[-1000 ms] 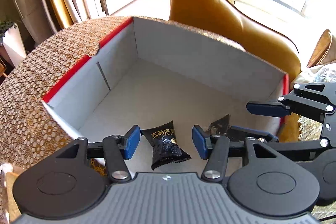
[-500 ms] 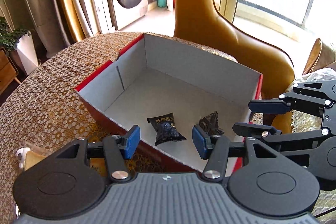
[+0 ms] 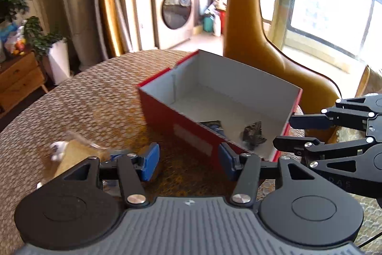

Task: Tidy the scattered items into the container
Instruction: 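Withdraw both open tools from the red box back over the table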

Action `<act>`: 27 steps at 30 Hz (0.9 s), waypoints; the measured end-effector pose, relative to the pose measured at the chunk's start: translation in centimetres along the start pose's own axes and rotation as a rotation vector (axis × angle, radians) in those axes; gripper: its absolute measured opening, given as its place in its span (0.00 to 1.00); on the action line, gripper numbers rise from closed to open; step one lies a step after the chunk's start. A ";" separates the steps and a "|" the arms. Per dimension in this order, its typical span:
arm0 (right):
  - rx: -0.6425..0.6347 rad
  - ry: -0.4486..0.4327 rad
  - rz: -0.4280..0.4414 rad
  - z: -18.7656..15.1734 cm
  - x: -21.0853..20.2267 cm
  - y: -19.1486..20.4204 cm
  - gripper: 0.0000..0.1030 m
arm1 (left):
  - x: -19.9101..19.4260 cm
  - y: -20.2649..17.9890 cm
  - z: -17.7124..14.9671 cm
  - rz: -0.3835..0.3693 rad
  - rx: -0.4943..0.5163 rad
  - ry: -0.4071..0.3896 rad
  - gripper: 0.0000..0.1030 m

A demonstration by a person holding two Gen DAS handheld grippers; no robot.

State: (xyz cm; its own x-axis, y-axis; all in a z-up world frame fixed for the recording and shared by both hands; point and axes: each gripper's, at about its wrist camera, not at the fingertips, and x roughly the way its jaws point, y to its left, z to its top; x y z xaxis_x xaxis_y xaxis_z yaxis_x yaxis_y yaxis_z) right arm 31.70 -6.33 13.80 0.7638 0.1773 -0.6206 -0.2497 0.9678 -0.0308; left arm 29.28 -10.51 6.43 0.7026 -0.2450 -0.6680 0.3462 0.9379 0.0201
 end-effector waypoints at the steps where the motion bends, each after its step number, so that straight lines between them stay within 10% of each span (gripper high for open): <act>1: -0.002 -0.004 0.008 0.0 -0.1 0.4 1.00 | -0.6 0.5 -0.3 0.014 -0.012 -0.011 0.52; 27: -0.072 -0.048 0.152 -0.2 1.7 11.1 1.00 | -6.5 6.7 -13.7 0.216 -0.070 -0.090 0.52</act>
State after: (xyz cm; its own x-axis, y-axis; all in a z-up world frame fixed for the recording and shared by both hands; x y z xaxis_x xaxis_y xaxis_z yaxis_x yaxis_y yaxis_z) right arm 30.16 4.69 12.24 0.7414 0.3308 -0.5839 -0.4050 0.9143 0.0037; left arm 18.52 0.71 0.69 0.8091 -0.0550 -0.5850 0.1403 0.9849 0.1015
